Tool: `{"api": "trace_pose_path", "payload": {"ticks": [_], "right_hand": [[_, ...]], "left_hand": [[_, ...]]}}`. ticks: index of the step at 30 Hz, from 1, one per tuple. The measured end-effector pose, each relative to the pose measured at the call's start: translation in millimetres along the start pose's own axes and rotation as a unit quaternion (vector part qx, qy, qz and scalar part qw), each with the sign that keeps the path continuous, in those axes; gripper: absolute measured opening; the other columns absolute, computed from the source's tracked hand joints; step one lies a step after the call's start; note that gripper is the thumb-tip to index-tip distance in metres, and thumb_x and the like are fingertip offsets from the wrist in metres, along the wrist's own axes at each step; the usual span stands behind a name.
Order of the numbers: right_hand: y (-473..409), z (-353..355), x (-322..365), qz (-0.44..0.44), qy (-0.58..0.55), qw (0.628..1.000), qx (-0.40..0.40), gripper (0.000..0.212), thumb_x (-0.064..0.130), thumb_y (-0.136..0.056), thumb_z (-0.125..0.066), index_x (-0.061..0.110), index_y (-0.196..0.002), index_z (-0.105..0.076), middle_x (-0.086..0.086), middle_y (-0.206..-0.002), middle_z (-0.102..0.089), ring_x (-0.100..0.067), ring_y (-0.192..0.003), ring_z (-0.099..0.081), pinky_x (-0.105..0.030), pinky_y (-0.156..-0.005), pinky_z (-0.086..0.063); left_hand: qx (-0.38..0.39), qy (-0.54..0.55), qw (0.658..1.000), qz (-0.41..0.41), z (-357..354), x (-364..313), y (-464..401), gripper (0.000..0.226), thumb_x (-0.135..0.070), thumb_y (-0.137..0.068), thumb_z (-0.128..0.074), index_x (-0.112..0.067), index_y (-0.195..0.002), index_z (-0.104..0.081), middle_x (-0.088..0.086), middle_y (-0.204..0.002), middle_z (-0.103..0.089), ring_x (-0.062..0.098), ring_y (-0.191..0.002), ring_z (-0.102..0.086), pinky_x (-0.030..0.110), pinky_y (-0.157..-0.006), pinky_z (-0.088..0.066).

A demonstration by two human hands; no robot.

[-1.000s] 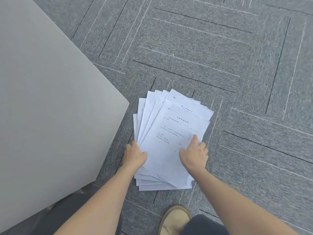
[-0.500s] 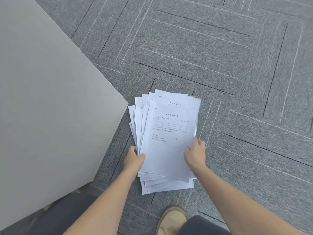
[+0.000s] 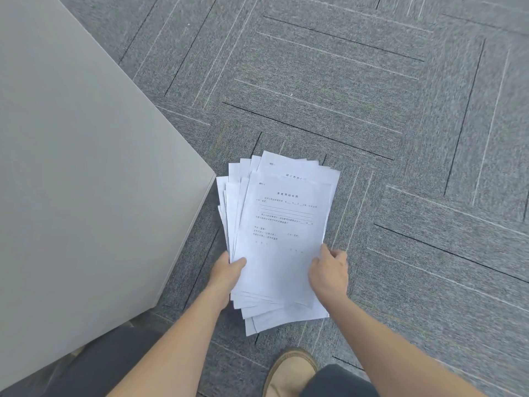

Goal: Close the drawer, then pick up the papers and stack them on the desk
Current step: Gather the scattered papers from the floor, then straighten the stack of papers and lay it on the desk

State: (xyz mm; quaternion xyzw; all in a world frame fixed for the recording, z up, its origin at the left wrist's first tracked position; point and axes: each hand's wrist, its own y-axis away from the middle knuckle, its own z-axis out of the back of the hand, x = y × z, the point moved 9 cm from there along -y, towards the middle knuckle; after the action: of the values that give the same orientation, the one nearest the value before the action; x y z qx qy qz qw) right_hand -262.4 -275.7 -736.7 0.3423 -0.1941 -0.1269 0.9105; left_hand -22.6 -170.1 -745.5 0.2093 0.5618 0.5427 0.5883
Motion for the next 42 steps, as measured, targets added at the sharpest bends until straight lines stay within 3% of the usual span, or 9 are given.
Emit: {"api": "trace_pose_path", "payload": {"ticks": [6,14,17,22,25,29,37,40,42], "right_hand": [[-2,-11,-2,0.012,-0.029,0.997,0.072,0.053,0.011,-0.102,-0.034,0.006,-0.154,-0.026,-0.021,-0.150,-0.042,-0.035,-0.140,-0.037,-0.041,-0.105,-0.039],[1,1,-3,-0.111,-0.251,0.956,0.103,0.013,0.020,-0.096,-0.045,0.009,-0.095,-0.052,-0.010,-0.093,-0.058,-0.023,-0.074,-0.050,-0.031,-0.063,-0.034],[0,13,3,-0.118,-0.302,0.938,0.123,0.019,0.014,-0.088,-0.053,-0.003,-0.094,-0.058,-0.024,-0.094,-0.067,-0.023,-0.074,-0.055,-0.031,-0.068,-0.042],[14,69,31,-0.072,-0.361,0.922,0.120,0.014,-0.001,-0.087,-0.054,0.002,-0.097,-0.062,-0.022,-0.091,-0.069,-0.025,-0.072,-0.064,-0.041,-0.071,-0.057],[25,109,54,-0.037,-0.383,0.915,0.120,0.026,-0.008,-0.085,-0.052,0.004,-0.105,-0.063,-0.017,-0.102,-0.072,-0.030,-0.083,-0.069,-0.042,-0.075,-0.059],[52,182,89,0.030,-0.413,0.906,0.086,0.032,-0.006,-0.090,-0.052,0.010,-0.115,-0.064,-0.009,-0.104,-0.071,-0.022,-0.079,-0.065,-0.023,-0.056,-0.051],[142,343,156,0.158,-0.459,0.874,0.023,0.032,-0.005,-0.087,-0.052,0.016,-0.102,-0.071,-0.005,-0.091,-0.073,-0.023,-0.077,-0.065,-0.032,-0.069,-0.053],[192,400,181,0.208,-0.469,0.858,0.003,0.014,0.005,-0.082,-0.055,0.012,-0.086,-0.066,-0.010,-0.087,-0.067,-0.023,-0.075,-0.060,-0.036,-0.069,-0.049],[235,439,198,0.239,-0.476,0.846,-0.009,0.009,0.005,-0.082,-0.054,0.011,-0.075,-0.054,-0.008,-0.077,-0.059,-0.020,-0.067,-0.052,-0.028,-0.062,-0.044]], "left_hand": [[0.072,0.116,0.989,0.052,-14,-1,4,0.032,-0.008,-0.093,-0.063,-0.020,-0.120,-0.052,0.002,-0.098,-0.066,0.018,-0.081,-0.064,0.033,-0.068,-0.051],[0.148,0.147,0.975,0.078,-3,-17,19,0.037,-0.004,-0.092,-0.061,-0.017,-0.127,-0.059,0.018,-0.122,-0.069,0.040,-0.111,-0.066,0.060,-0.091,-0.052],[0.162,0.131,0.976,0.058,3,-40,32,0.038,-0.001,-0.091,-0.061,-0.014,-0.126,-0.059,0.018,-0.121,-0.070,0.039,-0.108,-0.068,0.055,-0.089,-0.055],[0.187,0.060,0.980,0.032,8,-97,66,0.039,0.018,-0.087,-0.050,-0.010,-0.108,-0.067,0.014,-0.100,-0.076,0.036,-0.097,-0.069,0.049,-0.088,-0.055],[0.169,0.024,0.985,0.009,13,-135,85,0.044,0.019,-0.082,-0.049,0.000,-0.119,-0.064,0.022,-0.115,-0.071,0.043,-0.109,-0.066,0.056,-0.095,-0.051],[0.160,0.045,0.985,-0.041,13,-198,137,0.033,0.006,-0.090,-0.058,0.002,-0.123,-0.062,0.024,-0.117,-0.069,0.037,-0.100,-0.069,0.049,-0.087,-0.056],[0.145,0.093,0.970,-0.173,46,-326,277,0.025,-0.011,-0.094,-0.062,0.002,-0.115,-0.064,0.020,-0.104,-0.074,0.032,-0.089,-0.072,0.046,-0.078,-0.059],[0.139,0.089,0.963,-0.215,72,-362,344,0.044,-0.022,-0.085,-0.074,0.000,-0.121,-0.063,0.020,-0.119,-0.071,0.036,-0.108,-0.068,0.055,-0.096,-0.051],[0.138,0.098,0.954,-0.246,93,-384,391,0.045,-0.019,-0.086,-0.074,0.000,-0.124,-0.060,0.018,-0.120,-0.070,0.035,-0.110,-0.066,0.049,-0.087,-0.057]]}}
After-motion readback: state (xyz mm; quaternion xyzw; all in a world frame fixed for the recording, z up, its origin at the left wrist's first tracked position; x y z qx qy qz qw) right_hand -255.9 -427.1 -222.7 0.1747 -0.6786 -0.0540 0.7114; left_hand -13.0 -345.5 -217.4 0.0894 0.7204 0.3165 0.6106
